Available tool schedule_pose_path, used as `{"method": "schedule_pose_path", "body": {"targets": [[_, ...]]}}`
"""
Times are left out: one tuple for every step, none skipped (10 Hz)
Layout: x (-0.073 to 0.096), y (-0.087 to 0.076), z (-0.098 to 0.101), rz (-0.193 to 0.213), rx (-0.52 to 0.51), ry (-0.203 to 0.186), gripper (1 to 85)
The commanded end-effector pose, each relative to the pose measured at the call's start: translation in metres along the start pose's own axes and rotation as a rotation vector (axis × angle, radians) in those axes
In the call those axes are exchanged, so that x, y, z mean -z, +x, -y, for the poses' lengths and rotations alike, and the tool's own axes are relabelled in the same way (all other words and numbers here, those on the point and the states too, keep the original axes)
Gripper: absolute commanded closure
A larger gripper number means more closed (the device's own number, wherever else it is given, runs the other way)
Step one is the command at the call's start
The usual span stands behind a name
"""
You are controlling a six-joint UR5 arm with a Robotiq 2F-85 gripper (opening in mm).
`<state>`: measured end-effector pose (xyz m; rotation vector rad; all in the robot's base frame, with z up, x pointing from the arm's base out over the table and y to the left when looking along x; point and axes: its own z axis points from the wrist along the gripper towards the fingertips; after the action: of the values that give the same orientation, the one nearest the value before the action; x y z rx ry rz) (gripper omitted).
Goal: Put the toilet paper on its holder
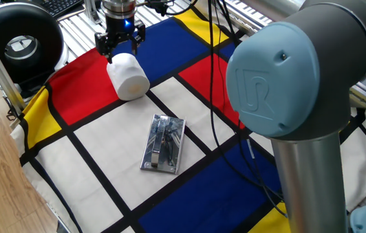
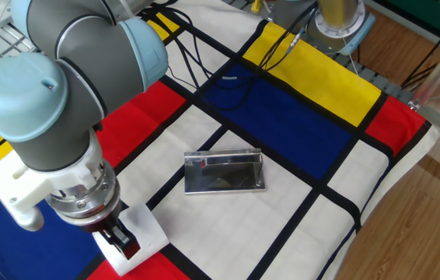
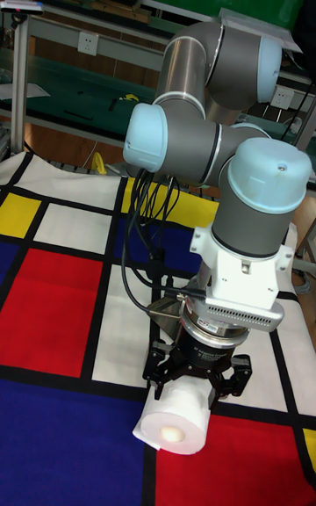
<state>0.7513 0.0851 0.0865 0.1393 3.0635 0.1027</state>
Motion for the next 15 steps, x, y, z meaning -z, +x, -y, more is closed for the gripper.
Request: {"method": "schedule_pose_path", "body": {"targets": [[0.001,-0.002,-0.009,0.007,-0.008,-0.039,12.3],[-0.001,-0.001,-0.012,0.006,-0.013,-0.045,12.0],[-0.003,0.002,-0.015,0.004,-0.021,-0.048,12.0],[-0.005,0.006,-0.015,0.004,-0.023,-0.051,12.0],[-0.009,0.008,-0.012,0.010,-0.017,-0.052,11.7],[-0.011,0.012,-0.008,0.013,-0.014,-0.048,10.7],[-0.012,0.016,0.000,0.015,-0.007,-0.029,10.0],[-0.013,0.017,0.008,0.021,0.014,-0.014,8.3],[-0.013,0.016,0.013,0.022,0.027,-0.002,7.7],[-0.011,0.015,0.020,0.024,0.051,0.029,6.7],[-0.009,0.014,0.027,0.028,0.069,0.052,6.7],[-0.009,0.014,0.025,0.029,0.065,0.045,6.3],[-0.009,0.013,0.024,0.032,0.065,0.042,3.7],[-0.009,0.014,0.024,0.028,0.059,0.041,3.7],[-0.009,0.014,0.021,0.028,0.056,0.030,3.7]]}}
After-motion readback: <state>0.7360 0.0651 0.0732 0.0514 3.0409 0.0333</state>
